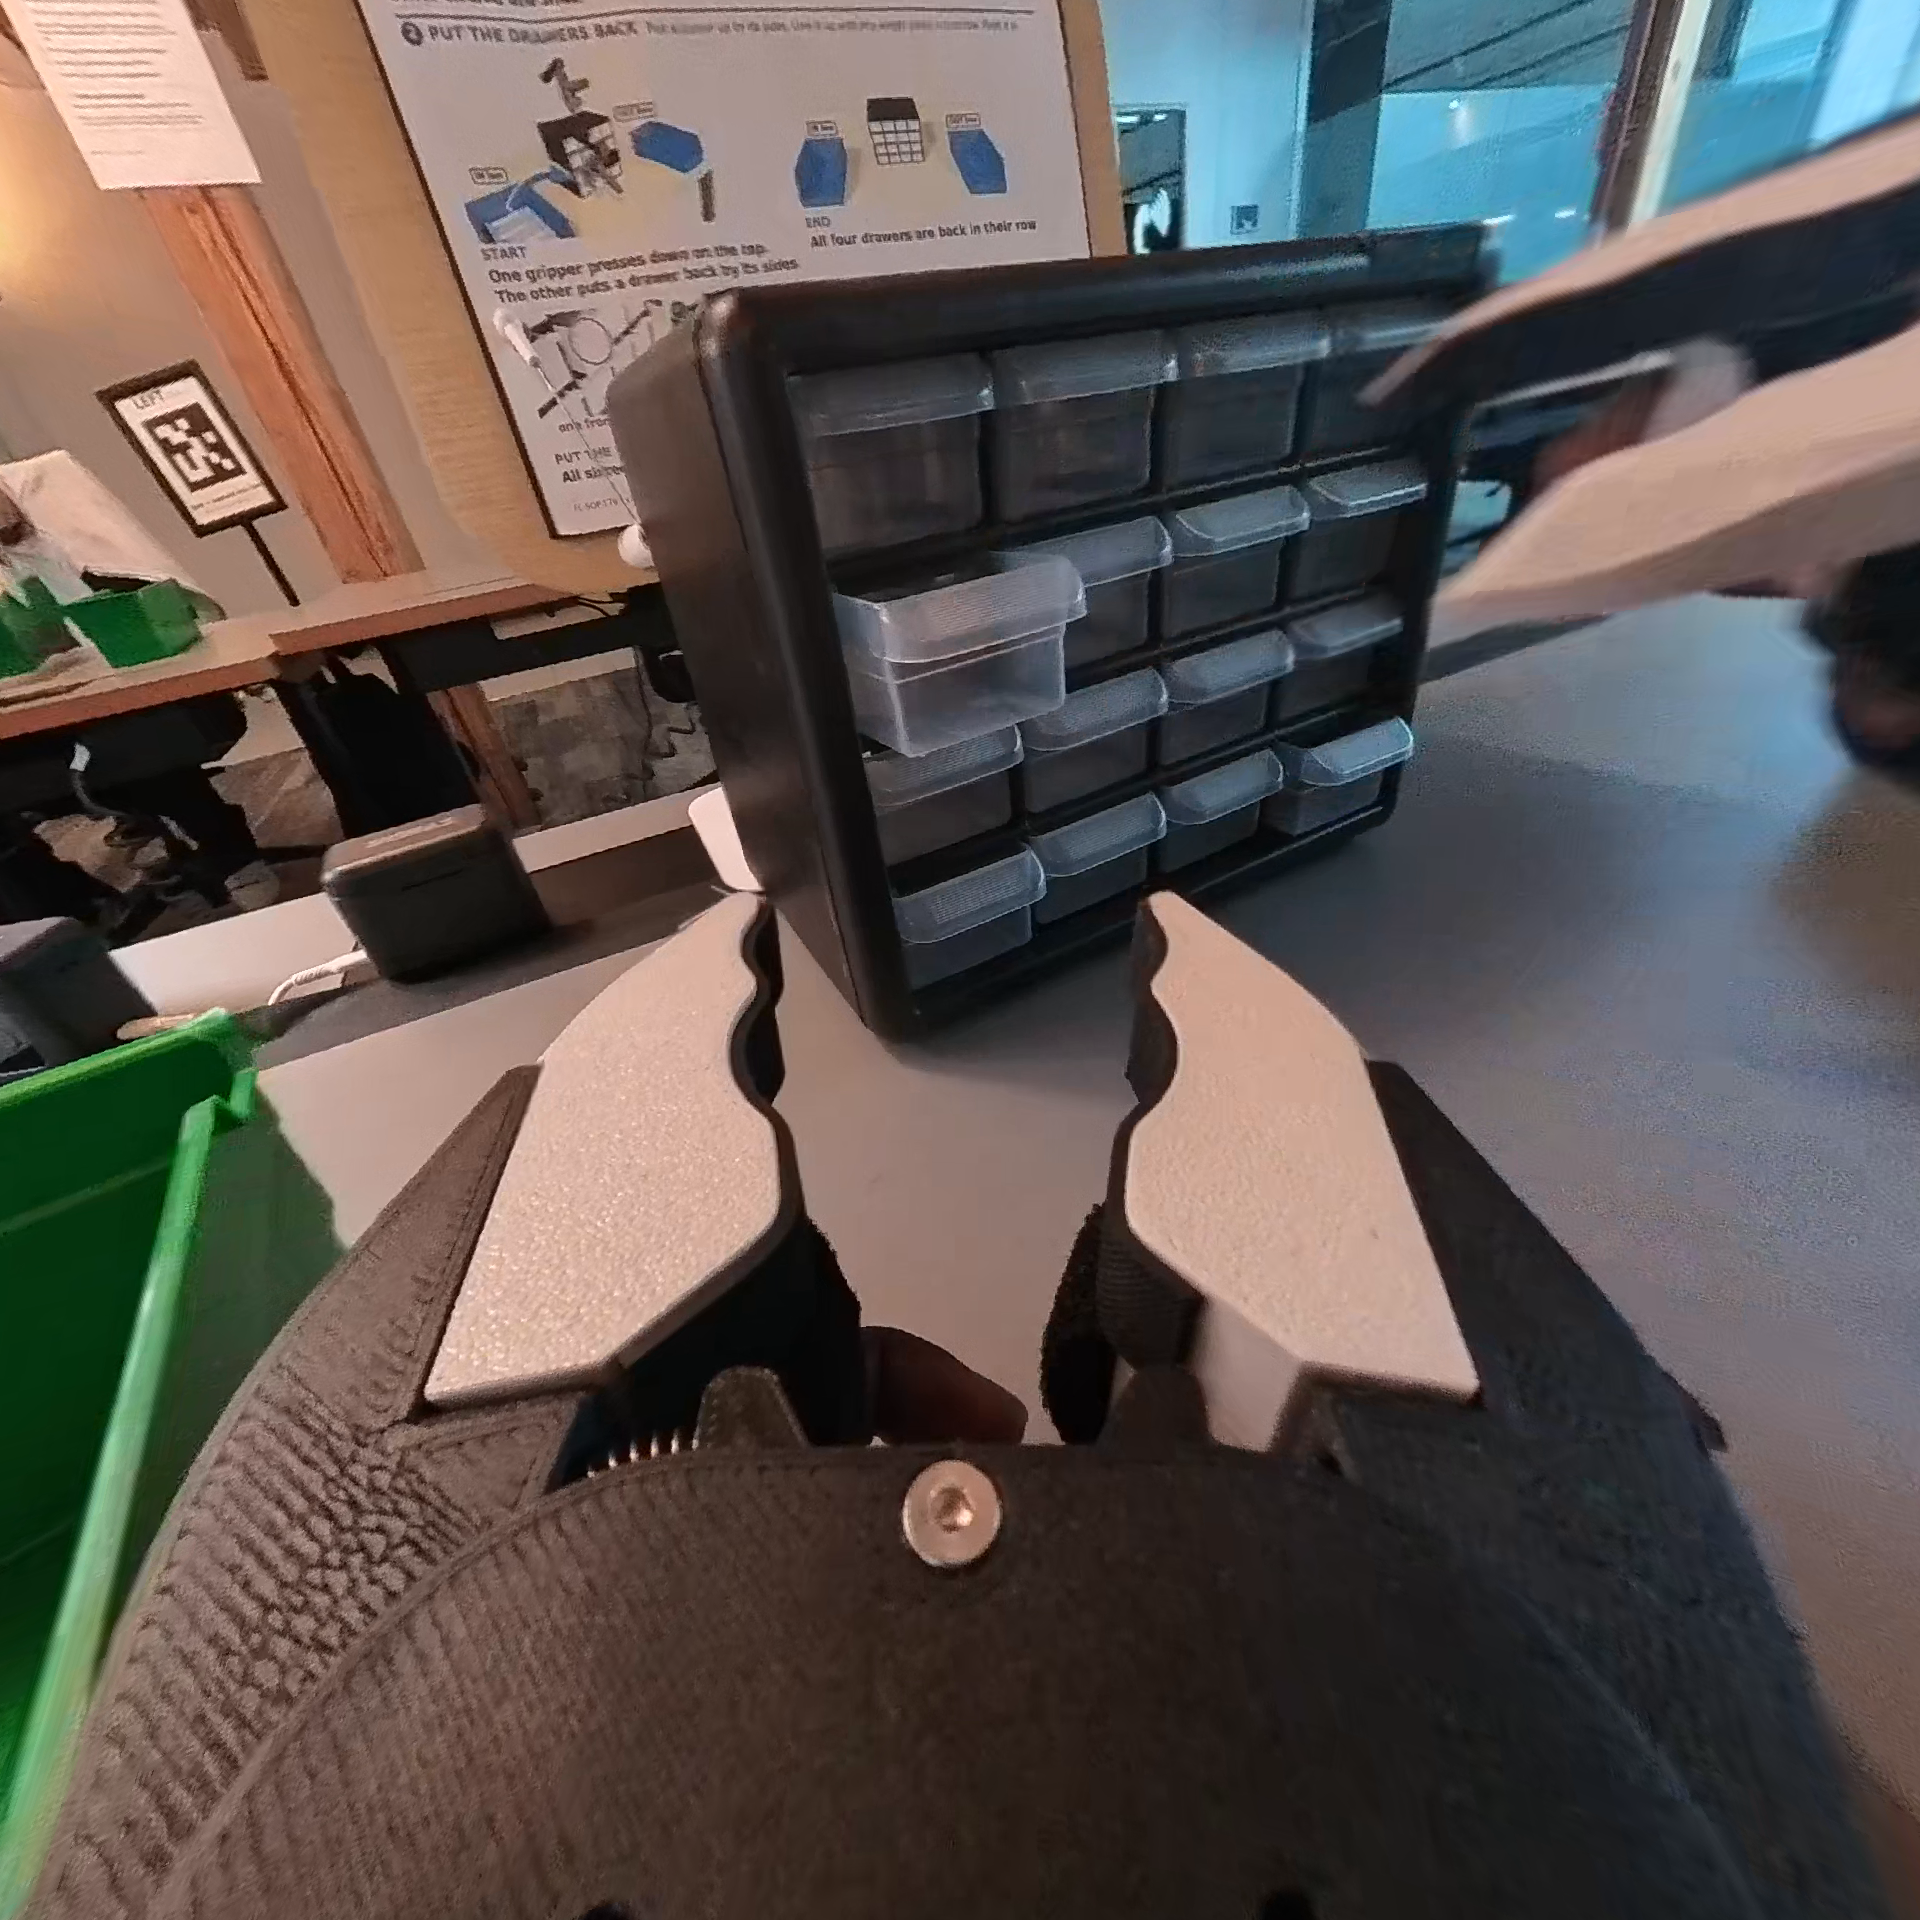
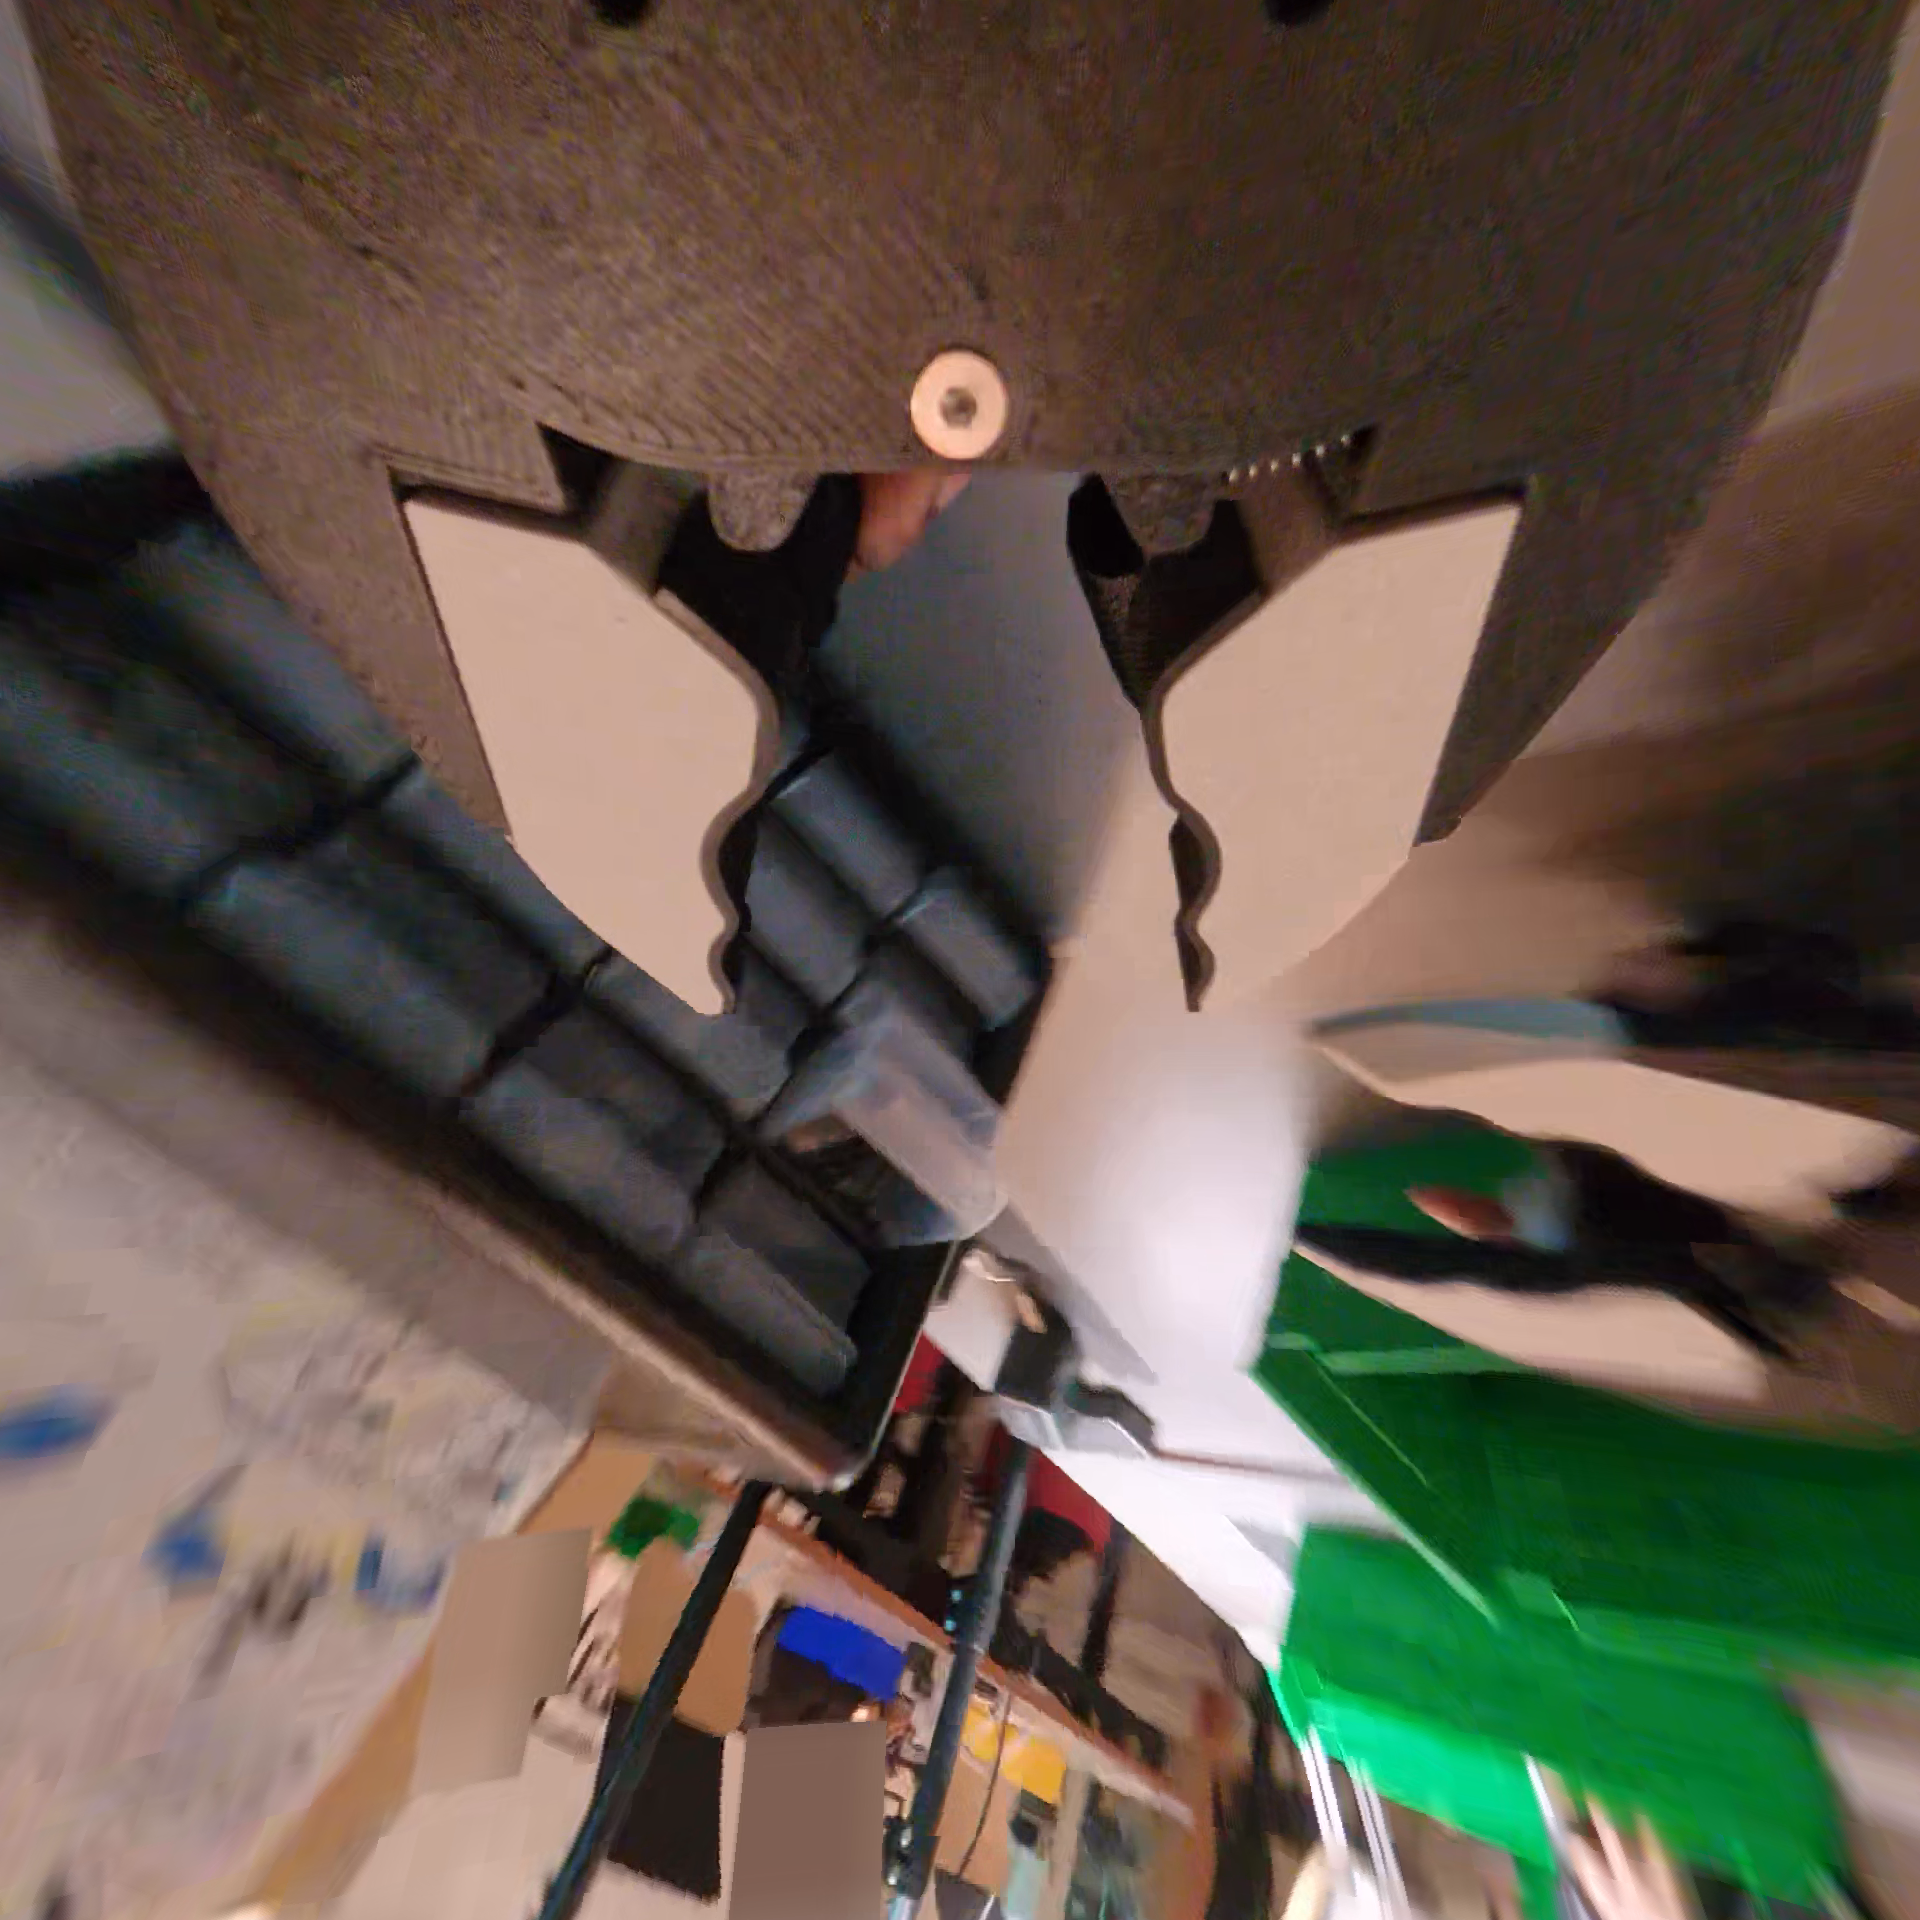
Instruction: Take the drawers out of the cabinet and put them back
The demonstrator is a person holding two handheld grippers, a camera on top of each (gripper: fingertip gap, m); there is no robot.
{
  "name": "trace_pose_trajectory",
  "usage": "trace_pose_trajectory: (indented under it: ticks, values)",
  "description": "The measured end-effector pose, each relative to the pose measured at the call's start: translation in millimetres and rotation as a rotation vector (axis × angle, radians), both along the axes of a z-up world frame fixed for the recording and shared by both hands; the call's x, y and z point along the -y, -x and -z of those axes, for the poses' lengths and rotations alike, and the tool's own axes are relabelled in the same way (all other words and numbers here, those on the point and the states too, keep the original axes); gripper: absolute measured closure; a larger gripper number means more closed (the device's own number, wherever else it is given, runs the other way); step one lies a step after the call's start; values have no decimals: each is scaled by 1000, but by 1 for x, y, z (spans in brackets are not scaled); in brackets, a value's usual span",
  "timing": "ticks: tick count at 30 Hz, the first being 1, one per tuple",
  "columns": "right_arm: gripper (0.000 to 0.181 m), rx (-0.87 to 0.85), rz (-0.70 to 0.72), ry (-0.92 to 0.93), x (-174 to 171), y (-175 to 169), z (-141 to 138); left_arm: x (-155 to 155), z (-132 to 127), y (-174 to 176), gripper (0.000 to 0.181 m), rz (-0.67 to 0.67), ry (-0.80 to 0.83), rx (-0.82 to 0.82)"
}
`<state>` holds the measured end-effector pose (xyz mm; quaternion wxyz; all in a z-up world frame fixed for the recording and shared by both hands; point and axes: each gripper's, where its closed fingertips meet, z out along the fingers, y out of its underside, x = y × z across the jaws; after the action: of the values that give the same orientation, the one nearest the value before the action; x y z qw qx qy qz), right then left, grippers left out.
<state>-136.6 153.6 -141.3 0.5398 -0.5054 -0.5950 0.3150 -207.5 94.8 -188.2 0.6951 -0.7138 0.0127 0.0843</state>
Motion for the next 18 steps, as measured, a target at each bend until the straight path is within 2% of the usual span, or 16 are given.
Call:
trace_pose_trajectory:
  ticks: [2,4,8,11,14,18]
  values:
    - [97,-22,-36,321,16,-39,5,-2,1,-3,118,9,13,-30]
    - [98,-49,-53,492,28,-75,17,-6,-3,-2,119,-26,44,-99]
    - [107,-162,45,496,19,-119,53,-24,-24,-18,124,1,137,-385]
    - [104,-144,-35,552,31,-121,50,-47,-29,-17,124,42,297,-663]
    - [109,-168,-39,482,35,-120,47,-66,-25,-15,124,146,439,-762]
    - [110,-163,-54,523,37,-121,49,-88,-21,-6,129,252,513,-793]
